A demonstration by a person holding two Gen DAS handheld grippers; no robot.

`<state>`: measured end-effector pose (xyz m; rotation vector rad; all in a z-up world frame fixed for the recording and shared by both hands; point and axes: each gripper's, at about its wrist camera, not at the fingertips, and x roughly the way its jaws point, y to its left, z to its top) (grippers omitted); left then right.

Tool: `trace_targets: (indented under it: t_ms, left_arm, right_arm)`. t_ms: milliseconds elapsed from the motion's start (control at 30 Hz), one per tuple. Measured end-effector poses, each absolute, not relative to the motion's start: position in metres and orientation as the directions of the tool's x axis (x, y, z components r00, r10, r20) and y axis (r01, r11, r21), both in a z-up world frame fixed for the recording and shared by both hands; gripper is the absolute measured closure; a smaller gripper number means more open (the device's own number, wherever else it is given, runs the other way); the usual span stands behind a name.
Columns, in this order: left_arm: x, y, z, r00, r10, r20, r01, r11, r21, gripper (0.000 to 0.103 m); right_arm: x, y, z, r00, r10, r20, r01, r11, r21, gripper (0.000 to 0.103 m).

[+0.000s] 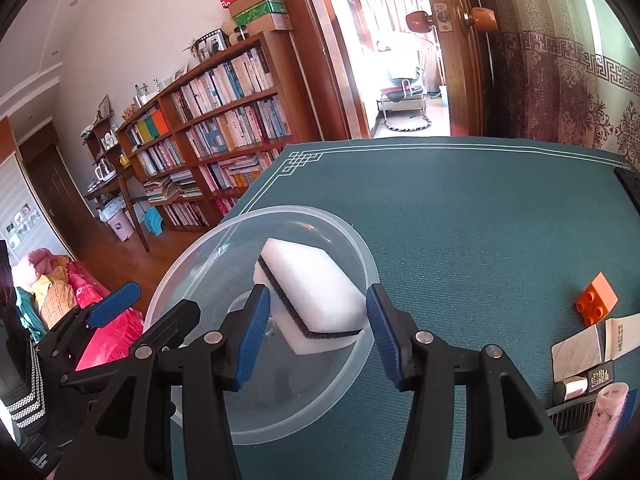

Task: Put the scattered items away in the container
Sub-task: 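Withdraw both open tools from the bowl back toward the item pile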

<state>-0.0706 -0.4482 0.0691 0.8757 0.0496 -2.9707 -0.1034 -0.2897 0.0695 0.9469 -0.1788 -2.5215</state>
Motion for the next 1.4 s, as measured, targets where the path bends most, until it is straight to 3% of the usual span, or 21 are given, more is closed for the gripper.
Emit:
trace_targets:
  t_ms: [833,1400]
  left_arm:
    - [-0.069,-0.451,0.068,-0.837,-0.099,-0.538,0.107,-0.994,0.018,0.019]
    - [-0.065,-0.433,0.065,-0.829,-0.082,-0.553,0.069,-0.997,0.043,0.019]
  right_arm:
    - [-0.092,-0.285,0.064,-0.664,-0.435,-0.609,0.336,-0.900,0.277,0.044]
    - [-0.055,-0.256,0.051,-0.702,-0.345,-0.623,0.311,-0.935,0.169,0.044]
